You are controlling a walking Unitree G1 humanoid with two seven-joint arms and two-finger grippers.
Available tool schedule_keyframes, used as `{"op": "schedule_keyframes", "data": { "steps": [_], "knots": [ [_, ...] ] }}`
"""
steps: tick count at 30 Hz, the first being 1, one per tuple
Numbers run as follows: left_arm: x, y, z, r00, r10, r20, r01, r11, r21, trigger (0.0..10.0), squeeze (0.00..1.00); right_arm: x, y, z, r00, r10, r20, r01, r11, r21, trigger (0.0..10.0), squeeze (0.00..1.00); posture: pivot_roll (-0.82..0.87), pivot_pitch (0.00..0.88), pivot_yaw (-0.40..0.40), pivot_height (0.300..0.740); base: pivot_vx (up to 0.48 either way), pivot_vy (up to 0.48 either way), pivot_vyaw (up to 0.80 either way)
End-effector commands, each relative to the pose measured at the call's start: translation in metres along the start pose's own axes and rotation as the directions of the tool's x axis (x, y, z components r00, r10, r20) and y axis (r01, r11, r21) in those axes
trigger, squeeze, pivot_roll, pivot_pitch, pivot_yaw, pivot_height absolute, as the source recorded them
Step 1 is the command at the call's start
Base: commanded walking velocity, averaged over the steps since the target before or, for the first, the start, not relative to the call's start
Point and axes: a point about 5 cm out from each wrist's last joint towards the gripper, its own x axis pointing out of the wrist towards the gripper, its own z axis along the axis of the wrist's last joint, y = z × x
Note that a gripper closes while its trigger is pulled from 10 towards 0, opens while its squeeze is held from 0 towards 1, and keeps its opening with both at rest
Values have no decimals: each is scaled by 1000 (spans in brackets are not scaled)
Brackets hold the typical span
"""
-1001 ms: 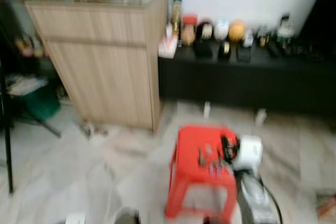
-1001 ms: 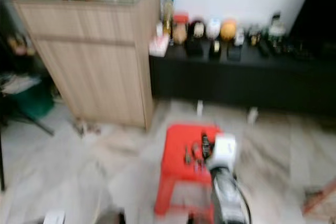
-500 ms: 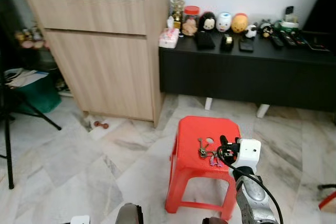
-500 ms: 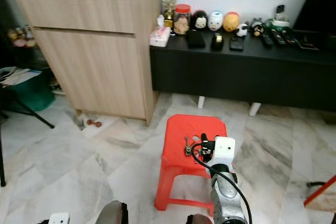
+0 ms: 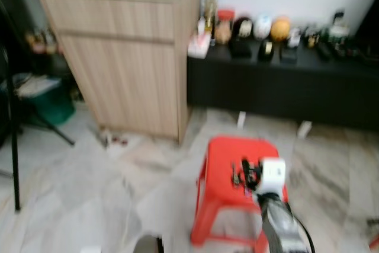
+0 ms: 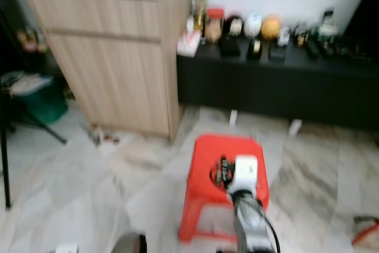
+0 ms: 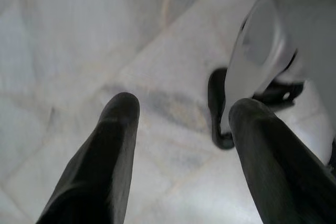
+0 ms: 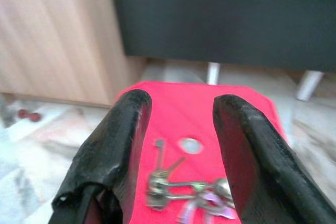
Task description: Hang keys on a hook
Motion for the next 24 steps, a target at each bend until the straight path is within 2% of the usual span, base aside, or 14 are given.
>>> {"op": "schedule_keyframes", "data": {
  "steps": [1, 10, 15, 19, 22, 24],
  "knots": [
    [0, 2, 1, 1000, -1, -1, 1, 1000, -2, 10000, 0, 1, -3, -1, 1000, -10, -11, 10, 1000, 6, 10000, 0, -7, 0, -15, 632, 274, 0, 0],
    [1, 0, 3, 1000, -6, 6, 6, 1000, -4, 10000, 0, -2, -3, -5, 1000, 4, -26, -4, 1000, -20, 10000, 0, -9, 0, -20, 632, 293, 0, 0],
    [1, -3, 5, 1000, -11, 9, 11, 1000, -4, 10000, 0, -3, -6, -6, 999, -4, -36, 3, 1000, -24, 10000, 0, -9, 0, -23, 632, 302, 0, 769],
    [2, -3, 5, 1000, -10, 11, 10, 1000, -7, 10000, 0, -3, -8, -8, 999, -7, -54, 6, 1000, -12, 10000, 0, -11, 0, -23, 632, 303, 0, 0],
    [1, -4, 4, 1000, -10, 7, 10, 1000, -7, 10000, 0, -3, -7, -10, 997, 7, -71, -8, 1000, -12, 10000, 0, -9, 0, -23, 632, 300, 0, 0],
    [1, -4, 2, 1000, -10, 3, 10, 1000, -7, 10000, 0, -3, -5, -17, 989, 35, -141, -39, 999, -26, 10000, 0, -9, 0, -24, 632, 308, 0, 0]
  ]
}}
